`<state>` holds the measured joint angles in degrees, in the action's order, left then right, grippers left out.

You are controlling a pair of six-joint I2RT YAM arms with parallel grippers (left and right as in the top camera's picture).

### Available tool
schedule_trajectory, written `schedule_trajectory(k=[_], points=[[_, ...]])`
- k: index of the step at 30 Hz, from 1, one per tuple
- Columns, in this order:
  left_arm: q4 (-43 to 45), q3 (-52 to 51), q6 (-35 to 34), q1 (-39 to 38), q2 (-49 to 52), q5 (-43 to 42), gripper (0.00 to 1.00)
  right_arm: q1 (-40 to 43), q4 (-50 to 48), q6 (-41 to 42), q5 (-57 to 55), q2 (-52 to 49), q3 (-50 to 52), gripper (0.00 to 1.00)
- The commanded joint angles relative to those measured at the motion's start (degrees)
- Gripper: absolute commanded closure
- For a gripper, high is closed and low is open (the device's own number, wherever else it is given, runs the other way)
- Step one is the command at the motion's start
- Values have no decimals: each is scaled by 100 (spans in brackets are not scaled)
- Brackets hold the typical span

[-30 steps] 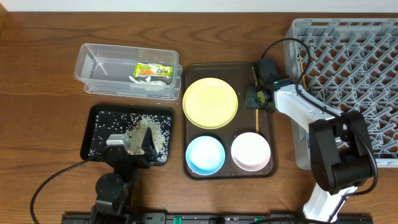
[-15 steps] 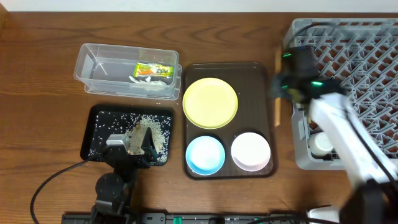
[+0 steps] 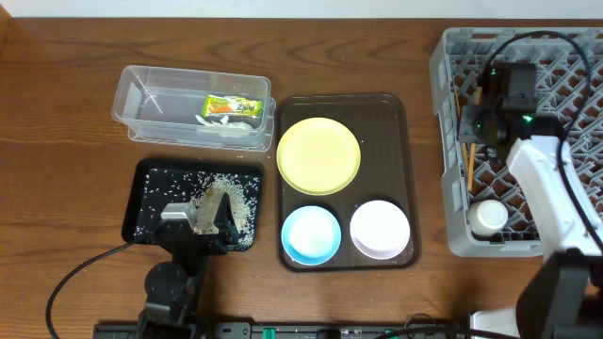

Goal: Sort waste into correct bins and load items into the dishwasher rack
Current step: 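Carry the second chopstick into the grey rack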

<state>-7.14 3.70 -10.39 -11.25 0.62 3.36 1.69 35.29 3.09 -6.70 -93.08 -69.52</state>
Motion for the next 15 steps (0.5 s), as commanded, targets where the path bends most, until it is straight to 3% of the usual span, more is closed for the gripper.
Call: schedule_trajectory(k=[1, 6, 12, 15], points=[[-46, -170, 94, 31, -39, 11, 9, 48, -85, -125, -79, -52, 28, 65], [-46, -170, 94, 31, -39, 11, 9, 17, 15, 149, 120, 361, -57, 57], [-46, -170, 94, 31, -39, 9, 9, -302, 175, 264, 2319, 1261, -57, 53], [-46, -170, 94, 31, -39, 9, 9, -732, 380, 269, 2782, 1480, -57, 64]])
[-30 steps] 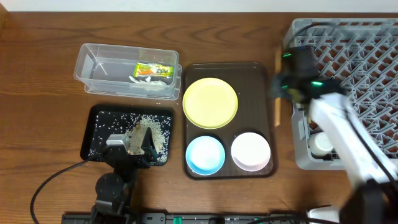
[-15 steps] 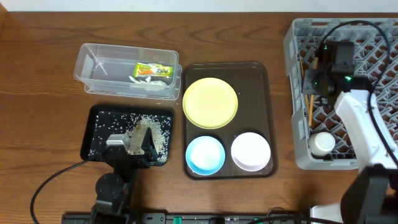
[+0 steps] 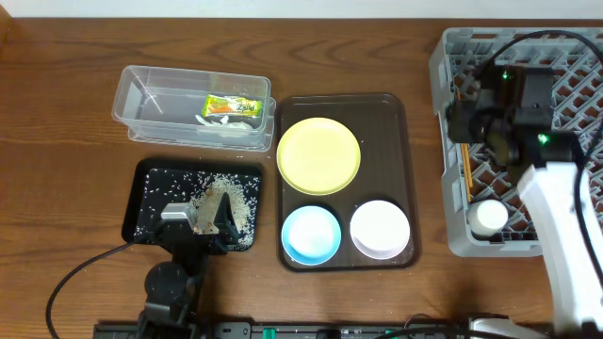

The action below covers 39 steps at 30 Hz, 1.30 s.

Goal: Sort waste into correct bins and load items into the dishwasher rack
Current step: 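Carry the second chopstick into the grey rack, then grasp the pink bowl on the brown tray with the right gripper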

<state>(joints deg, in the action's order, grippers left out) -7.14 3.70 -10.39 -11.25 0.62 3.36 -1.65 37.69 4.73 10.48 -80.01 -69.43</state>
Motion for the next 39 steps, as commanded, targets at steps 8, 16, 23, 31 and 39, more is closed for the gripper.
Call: schedule_trajectory(k=[8, 16, 23, 31, 39], points=[[-46, -170, 94, 31, -39, 11, 9, -1934, 675, 682, -44, -52, -9, 53], [-46, -170, 94, 31, -39, 9, 9, -2317, 275, 1364, -809, -872, -9, 39], [-46, -170, 94, 31, -39, 9, 9, -2216, 197, 1604, -608, -1550, -9, 40], [-46, -170, 94, 31, -39, 9, 9, -2122, 763, 1257, -146, -1434, -11, 41], [-46, -170, 94, 31, -39, 11, 9, -1888, 2127, 1235, -195, -927, -11, 44]])
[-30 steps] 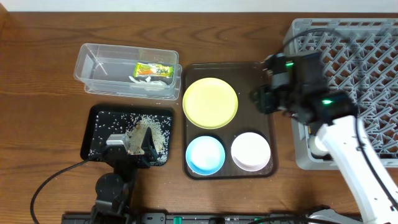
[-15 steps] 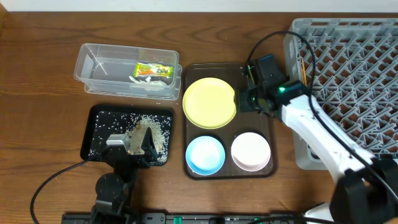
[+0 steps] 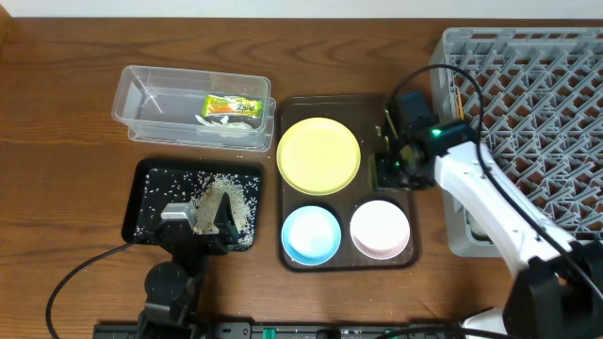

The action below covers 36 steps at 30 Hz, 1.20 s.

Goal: Sort waste into correct bins and load items into the dishwasher rack
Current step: 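Grasp the pink bowl on the brown tray with the right gripper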

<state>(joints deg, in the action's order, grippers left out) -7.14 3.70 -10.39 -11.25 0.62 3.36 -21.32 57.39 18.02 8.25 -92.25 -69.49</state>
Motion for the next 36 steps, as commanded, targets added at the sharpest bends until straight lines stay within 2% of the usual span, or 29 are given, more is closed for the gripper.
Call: schedule_trajectory(k=[1, 7, 18, 27, 31, 36], points=[[-46, -170, 94, 31, -39, 9, 9, 79, 299, -96, -2, 382, -2, 44], [-46, -170, 94, 31, -39, 11, 9, 74, 595, -85, -31, 568, 164, 40], [-46, -170, 94, 31, -39, 9, 9, 79, -509, 168, 68, 562, 1851, 37], [-46, -170, 94, 31, -39, 11, 9, 85, -566, 168, 57, 564, 2055, 40], [-46, -170, 94, 31, -39, 9, 9, 208, -542, 168, 59, 564, 2055, 47], [-46, -170, 94, 31, -39, 11, 9, 481, -518, 166, 81, 564, 2116, 64]])
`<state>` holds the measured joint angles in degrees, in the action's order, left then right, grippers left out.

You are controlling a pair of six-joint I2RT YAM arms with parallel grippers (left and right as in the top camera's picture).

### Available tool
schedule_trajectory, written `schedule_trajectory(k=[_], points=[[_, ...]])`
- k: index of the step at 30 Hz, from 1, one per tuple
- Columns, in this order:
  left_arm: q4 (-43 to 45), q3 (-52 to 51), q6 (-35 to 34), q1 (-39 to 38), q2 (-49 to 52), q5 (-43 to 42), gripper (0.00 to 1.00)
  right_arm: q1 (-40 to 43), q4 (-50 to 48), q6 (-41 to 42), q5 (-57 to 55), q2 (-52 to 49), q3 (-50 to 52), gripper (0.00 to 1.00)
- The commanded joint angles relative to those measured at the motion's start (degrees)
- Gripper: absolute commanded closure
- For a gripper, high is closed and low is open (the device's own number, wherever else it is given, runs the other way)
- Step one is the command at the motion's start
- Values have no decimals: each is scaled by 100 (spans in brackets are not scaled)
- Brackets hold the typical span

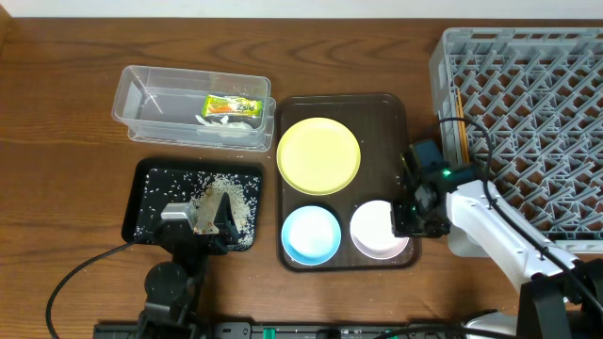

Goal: Sort waste into correct bins and load items into the dishwasher rack
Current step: 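Grasp the pink bowl on the brown tray with the right gripper, then carry the pink bowl right and set it upright in the rack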

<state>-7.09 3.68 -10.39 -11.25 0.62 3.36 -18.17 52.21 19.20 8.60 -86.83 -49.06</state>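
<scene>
On the brown tray (396, 113) lie a yellow plate (318, 155), a blue bowl (311, 234) and a white bowl (377, 231). The grey dishwasher rack (528, 85) stands at the right, with wooden chopsticks (464, 132) in its left column. My right gripper (407, 221) hangs low at the white bowl's right rim; its fingers are hidden under the wrist. My left gripper (203, 221) rests over the black tray (151, 188) of scattered rice, its jaws unclear.
A clear plastic bin (188, 104) at the back left holds a green packet (233, 106). The right arm's white link crosses the rack's near left corner. The table's front edge lies just beyond the arm bases.
My right gripper has moved from the tray's right side beside the yellow plate toward me, down to the white bowl's right rim. The left arm is unchanged.
My right gripper was first over the rack's left column near the chopsticks, with a white cup below it. It was still over the rack shortly after. Then it stood over the tray's right edge, and now sits at the white bowl.
</scene>
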Motion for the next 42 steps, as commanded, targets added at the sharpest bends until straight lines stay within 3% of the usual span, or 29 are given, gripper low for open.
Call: schedule_trajectory(k=[1, 7, 10, 16, 31, 37, 42], points=[[-50, -168, 94, 31, -39, 11, 9, 216, -13, 44, 83, 22, 118, 68], [-50, -168, 94, 31, -39, 11, 9, 278, -243, -472, 514, 22, 273, 78], [-50, -168, 94, 31, -39, 9, 9, 278, -254, -468, 516, 24, 273, 89], [-50, -168, 94, 31, -39, 9, 9, 278, -345, -468, 514, 28, 269, 98], [-50, -168, 94, 31, -39, 9, 9, 293, -363, -463, 439, 310, 90, 99], [-50, -168, 94, 31, -39, 9, 9, 391, 61, -302, -651, 1069, -509, 99], [-50, -168, 94, 31, -39, 11, 9, 433, 417, 52, -2723, 1838, -1283, 99]])
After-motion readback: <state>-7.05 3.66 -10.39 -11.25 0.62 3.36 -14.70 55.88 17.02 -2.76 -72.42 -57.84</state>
